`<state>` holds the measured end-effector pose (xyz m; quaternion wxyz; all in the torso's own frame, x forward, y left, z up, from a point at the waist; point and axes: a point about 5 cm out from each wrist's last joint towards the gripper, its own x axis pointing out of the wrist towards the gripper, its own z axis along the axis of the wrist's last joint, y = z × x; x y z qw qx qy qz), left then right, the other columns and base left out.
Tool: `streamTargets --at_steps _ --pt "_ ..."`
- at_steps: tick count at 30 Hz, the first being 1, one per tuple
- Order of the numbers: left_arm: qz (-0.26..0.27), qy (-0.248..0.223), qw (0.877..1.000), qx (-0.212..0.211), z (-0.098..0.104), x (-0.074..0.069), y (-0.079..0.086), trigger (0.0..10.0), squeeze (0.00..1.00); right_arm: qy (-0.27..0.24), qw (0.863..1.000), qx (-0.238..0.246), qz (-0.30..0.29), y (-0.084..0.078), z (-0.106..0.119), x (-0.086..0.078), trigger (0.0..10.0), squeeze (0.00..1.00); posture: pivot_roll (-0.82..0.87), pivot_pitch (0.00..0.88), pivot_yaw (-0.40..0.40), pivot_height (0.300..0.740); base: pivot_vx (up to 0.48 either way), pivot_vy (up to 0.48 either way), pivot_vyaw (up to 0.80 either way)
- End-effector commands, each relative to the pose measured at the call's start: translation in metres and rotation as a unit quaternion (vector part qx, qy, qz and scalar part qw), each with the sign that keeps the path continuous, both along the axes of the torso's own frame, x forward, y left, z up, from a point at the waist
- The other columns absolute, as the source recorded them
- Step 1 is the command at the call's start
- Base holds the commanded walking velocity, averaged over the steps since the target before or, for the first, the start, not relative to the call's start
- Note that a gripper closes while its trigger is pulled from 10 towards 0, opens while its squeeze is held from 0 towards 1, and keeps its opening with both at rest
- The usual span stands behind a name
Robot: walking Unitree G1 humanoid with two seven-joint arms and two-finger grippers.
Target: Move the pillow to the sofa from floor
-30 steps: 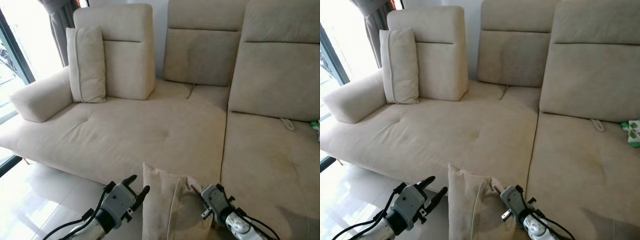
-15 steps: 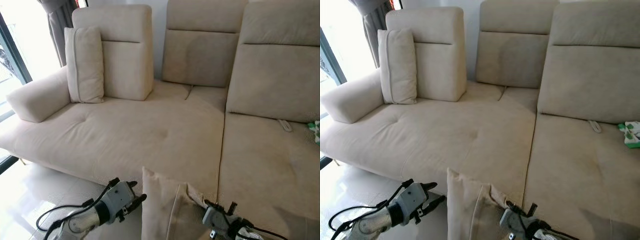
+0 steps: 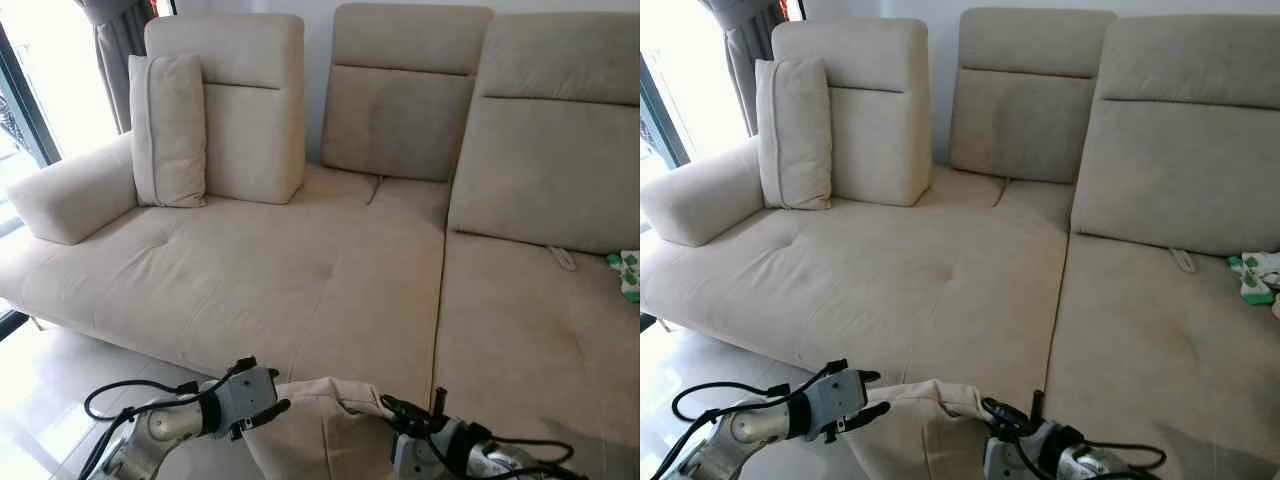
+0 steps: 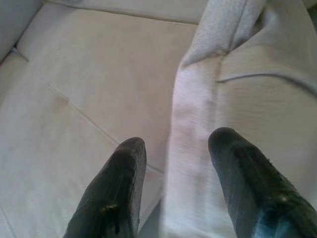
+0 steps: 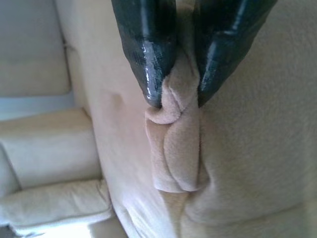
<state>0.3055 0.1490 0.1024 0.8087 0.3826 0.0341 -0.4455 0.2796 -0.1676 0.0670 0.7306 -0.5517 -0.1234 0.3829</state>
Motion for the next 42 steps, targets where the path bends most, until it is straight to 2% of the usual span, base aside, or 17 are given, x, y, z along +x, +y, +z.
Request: streamTargets --at_steps 1,2,4,6,10,12,17,22,25,27,32,36,40,42 --pt "-0.009 0.016 0.999 0.034 -0.007 -0.002 0.005 10.0 0.0 -0.026 0.999 0.008 0.018 0.005 0.012 0.004 0.0 0.0 0.07 0.0 0.004 0.555 0.0 0.0 0.0" --pt "-0.026 0.032 0.996 0.074 -0.011 -0.003 0.014 10.0 0.0 -0.029 0.999 0.002 0.014 0.002 0.012 0.005 0.0 0.0 0.07 0.0 -0.001 0.555 0.0 0.0 0.0" --pt "-0.026 0.032 0.996 0.074 -0.011 -0.003 0.014 10.0 0.0 -0.029 0.999 0.002 0.014 0.002 0.012 0.005 0.0 0.0 0.07 0.0 -0.001 0.555 0.0 0.0 0.0" --pt "-0.033 0.051 0.993 0.104 -0.013 -0.004 0.024 10.0 0.0 -0.03 0.999 -0.001 0.01 0.001 0.012 0.005 0.0 0.0 0.07 0.0 -0.002 0.555 0.0 0.0 0.0" --pt "-0.037 0.071 0.99 0.118 -0.012 -0.005 0.033 10.0 0.0 -0.03 1.0 -0.002 0.007 0.0 0.011 0.004 0.0 0.0 0.07 0.0 -0.002 0.555 0.0 0.0 0.0" --pt "-0.041 0.098 0.986 0.125 -0.005 -0.006 0.046 10.0 0.0 -0.03 1.0 -0.004 -0.002 -0.002 0.008 0.002 0.0 0.0 0.07 0.0 0.0 0.555 0.0 0.0 0.0" --pt "-0.045 0.118 0.983 0.135 -0.006 -0.009 0.052 10.0 0.0 -0.037 0.999 0.005 -0.006 -0.002 0.01 0.002 0.0 0.0 0.07 0.0 0.002 0.555 0.0 0.0 0.0" --pt "-0.051 0.135 0.979 0.146 -0.012 -0.013 0.054 10.0 0.0 -0.047 0.999 0.015 -0.006 0.002 0.015 0.002 0.0 0.0 0.07 0.0 0.006 0.555 0.0 0.0 0.0" --pt "-0.064 0.141 0.977 0.145 -0.017 -0.015 0.047 10.0 0.0 -0.054 0.998 0.024 0.004 0.009 0.018 0.001 0.0 0.0 0.06 0.0 0.007 0.555 0.0 0.0 0.0" --pt "-0.068 0.136 0.979 0.138 -0.02 -0.013 0.038 10.0 0.0 -0.062 0.998 0.03 0.013 0.015 0.023 0.002 0.0 0.0 0.06 0.0 0.007 0.555 0.0 0.0 0.0" --pt "-0.065 0.132 0.98 0.134 -0.021 -0.012 0.034 10.0 0.0 -0.068 0.997 0.034 0.018 0.018 0.027 0.003 0.0 0.0 0.06 0.0 0.006 0.555 0.0 0.0 0.0" --pt "-0.039 0.108 0.985 0.131 -0.021 -0.003 0.027 10.0 0.02 -0.072 0.996 0.042 0.026 0.024 0.031 0.003 0.0 0.0 0.06 0.0 0.001 0.555 0.0 0.0 0.0" --pt "-0.03 0.105 0.985 0.134 -0.021 -0.002 0.028 10.0 0.0 -0.071 0.996 0.042 0.027 0.024 0.03 0.003 0.0 0.0 0.06 0.0 0.0 0.555 0.0 0.0 0.0" --pt "-0.026 0.121 0.981 0.15 -0.024 -0.003 0.034 10.0 0.0 -0.071 0.996 0.044 0.026 0.025 0.03 0.001 0.0 0.0 0.06 0.0 0.0 0.555 0.0 0.0 0.0"
